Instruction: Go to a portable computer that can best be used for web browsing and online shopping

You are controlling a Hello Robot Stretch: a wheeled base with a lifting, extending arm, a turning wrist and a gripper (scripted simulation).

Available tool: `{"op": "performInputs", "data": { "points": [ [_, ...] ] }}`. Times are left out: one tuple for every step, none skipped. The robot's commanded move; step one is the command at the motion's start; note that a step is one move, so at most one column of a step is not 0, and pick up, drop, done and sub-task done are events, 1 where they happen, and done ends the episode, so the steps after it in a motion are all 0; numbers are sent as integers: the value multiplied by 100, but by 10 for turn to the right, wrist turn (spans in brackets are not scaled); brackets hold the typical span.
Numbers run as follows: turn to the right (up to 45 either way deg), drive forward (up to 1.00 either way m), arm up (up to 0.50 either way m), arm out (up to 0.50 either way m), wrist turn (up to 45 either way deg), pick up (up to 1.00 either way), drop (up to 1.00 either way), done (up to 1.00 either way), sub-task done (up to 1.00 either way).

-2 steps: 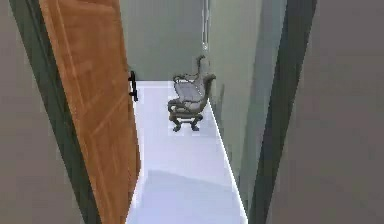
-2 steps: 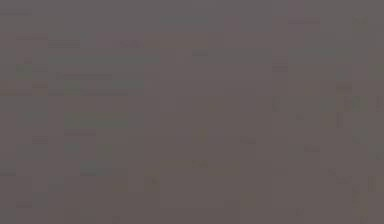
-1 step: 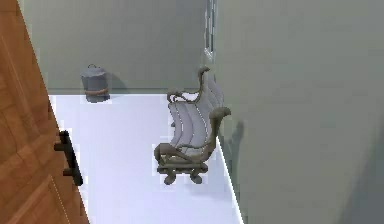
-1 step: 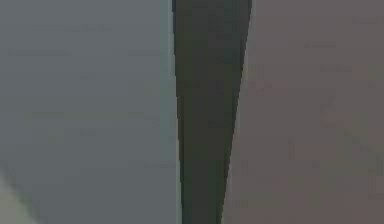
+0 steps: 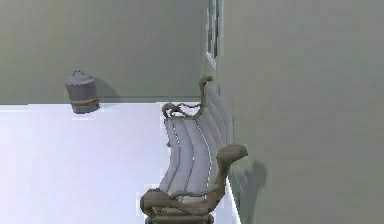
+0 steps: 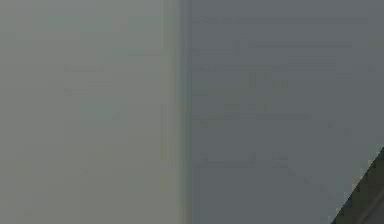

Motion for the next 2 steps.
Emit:
{"op": "performInputs", "data": {
  "points": [
    [-30, 0, 0, 0, 0, 0, 0, 0, 0],
    [0, 30, 0, 0, 0, 0, 0, 0, 0]
  ]
}}
